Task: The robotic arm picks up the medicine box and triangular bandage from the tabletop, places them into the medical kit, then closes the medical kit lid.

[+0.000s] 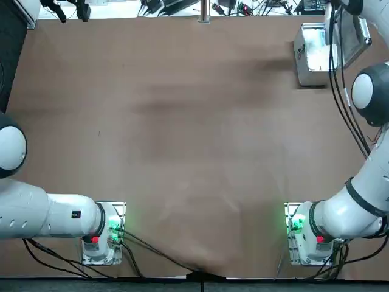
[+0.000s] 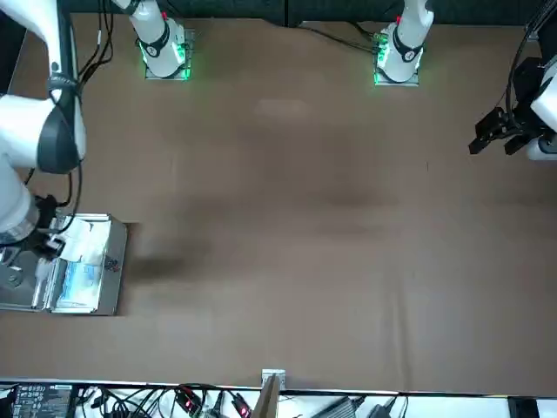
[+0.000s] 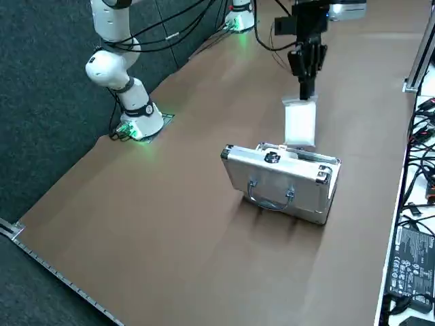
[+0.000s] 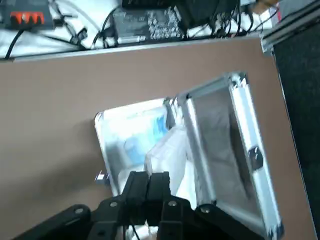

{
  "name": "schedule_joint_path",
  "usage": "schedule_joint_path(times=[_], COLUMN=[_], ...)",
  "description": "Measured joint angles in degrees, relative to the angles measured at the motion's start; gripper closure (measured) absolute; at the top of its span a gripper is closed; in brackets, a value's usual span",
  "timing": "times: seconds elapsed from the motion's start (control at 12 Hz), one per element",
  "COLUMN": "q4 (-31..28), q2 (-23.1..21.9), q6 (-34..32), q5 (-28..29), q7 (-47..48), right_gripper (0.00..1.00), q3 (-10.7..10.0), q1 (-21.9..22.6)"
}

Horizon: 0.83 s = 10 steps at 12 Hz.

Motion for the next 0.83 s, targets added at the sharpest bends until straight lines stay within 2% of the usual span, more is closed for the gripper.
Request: schedule_joint_path(times=[0.42,0.83], q4=[0.3,0.6], q2=[4.4,6.5], q6=[8.2,10.1], q5=[0.0,0.0], q7=[-1.4,-1.4], right_gripper=[0.99,0.99], q3=[0.0,0.0], q1=[-3.0,-3.8])
